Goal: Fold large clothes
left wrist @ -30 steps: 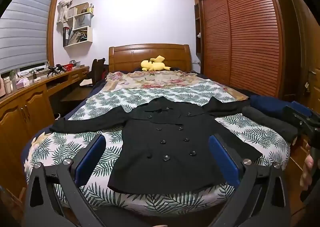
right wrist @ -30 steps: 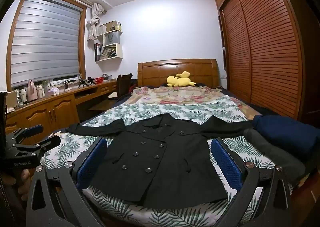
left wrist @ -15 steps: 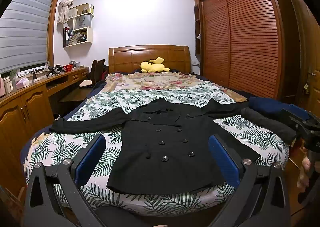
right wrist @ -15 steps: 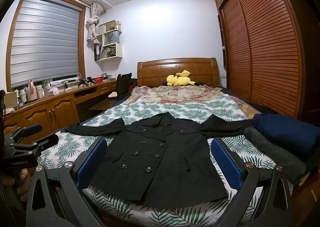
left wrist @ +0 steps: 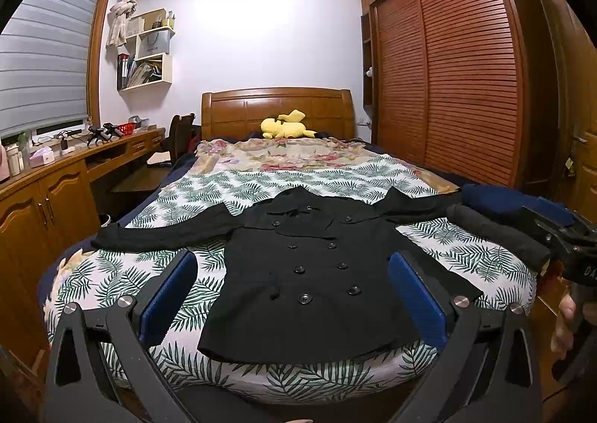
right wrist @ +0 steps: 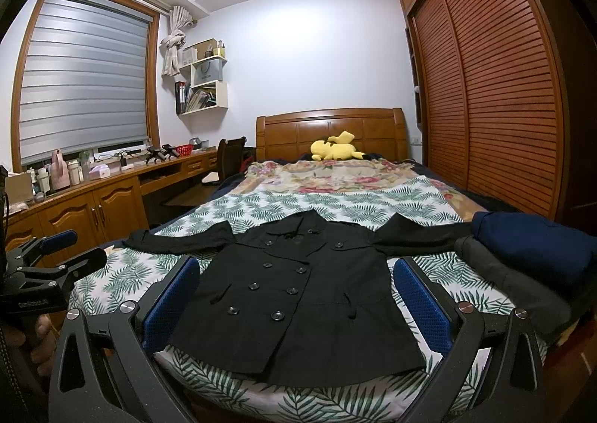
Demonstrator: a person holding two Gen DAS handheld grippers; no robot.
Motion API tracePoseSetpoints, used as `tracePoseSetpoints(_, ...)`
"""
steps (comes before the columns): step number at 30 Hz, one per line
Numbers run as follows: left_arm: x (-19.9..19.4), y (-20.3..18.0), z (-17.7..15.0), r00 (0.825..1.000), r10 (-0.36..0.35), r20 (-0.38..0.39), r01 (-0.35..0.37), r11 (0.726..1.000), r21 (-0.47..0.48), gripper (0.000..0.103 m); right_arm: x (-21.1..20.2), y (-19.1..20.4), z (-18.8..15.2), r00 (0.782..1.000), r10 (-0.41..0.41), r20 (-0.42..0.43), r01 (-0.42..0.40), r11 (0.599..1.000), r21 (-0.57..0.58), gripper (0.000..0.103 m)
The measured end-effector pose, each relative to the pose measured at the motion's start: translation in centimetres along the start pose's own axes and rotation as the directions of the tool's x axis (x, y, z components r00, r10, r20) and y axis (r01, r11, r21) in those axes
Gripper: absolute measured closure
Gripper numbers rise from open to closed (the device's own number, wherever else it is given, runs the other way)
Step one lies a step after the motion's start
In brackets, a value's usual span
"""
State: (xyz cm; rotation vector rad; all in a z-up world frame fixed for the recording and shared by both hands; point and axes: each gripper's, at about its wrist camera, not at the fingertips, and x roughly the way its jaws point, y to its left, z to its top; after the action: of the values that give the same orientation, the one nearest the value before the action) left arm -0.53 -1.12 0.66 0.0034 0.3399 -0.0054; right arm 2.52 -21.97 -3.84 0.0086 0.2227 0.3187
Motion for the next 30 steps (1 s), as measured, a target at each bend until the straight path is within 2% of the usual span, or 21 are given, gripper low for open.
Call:
tracePoseSetpoints(16, 1.1, -2.2, 0.8, 1.000, 0.002, -0.002, -0.002, 1.000, -0.005, 0.000, 0.0, 0.0, 0.0, 1.000, -0.001, 0.001, 0.001, 1.000, 0.001, 0.000)
tracePoseSetpoints(17, 0.7, -2.0, 0.8, 1.000, 0.003, -0.002, -0.003, 1.000, -0.004, 0.000, 0.0, 0.0, 0.0, 1.000, -0.001, 0.001, 0.001, 1.000, 0.001, 0.000)
tracePoseSetpoints(18, -0.2, -0.3, 0.1, 1.000, -0.001, 0.005, 0.001, 1.000, -0.004, 0.000, 0.0, 0.0, 0.0, 1.000, -0.001, 0.001, 0.001, 1.000, 0.001, 0.000)
tracePoseSetpoints(30, 0.0, -0.2, -0.2, 1.000, -0.005, 0.006, 0.005, 1.000, -0.006, 0.000, -0.1, 0.0, 0.0, 1.000, 0.000, 0.000, 0.000, 1.000, 0.003, 0.000)
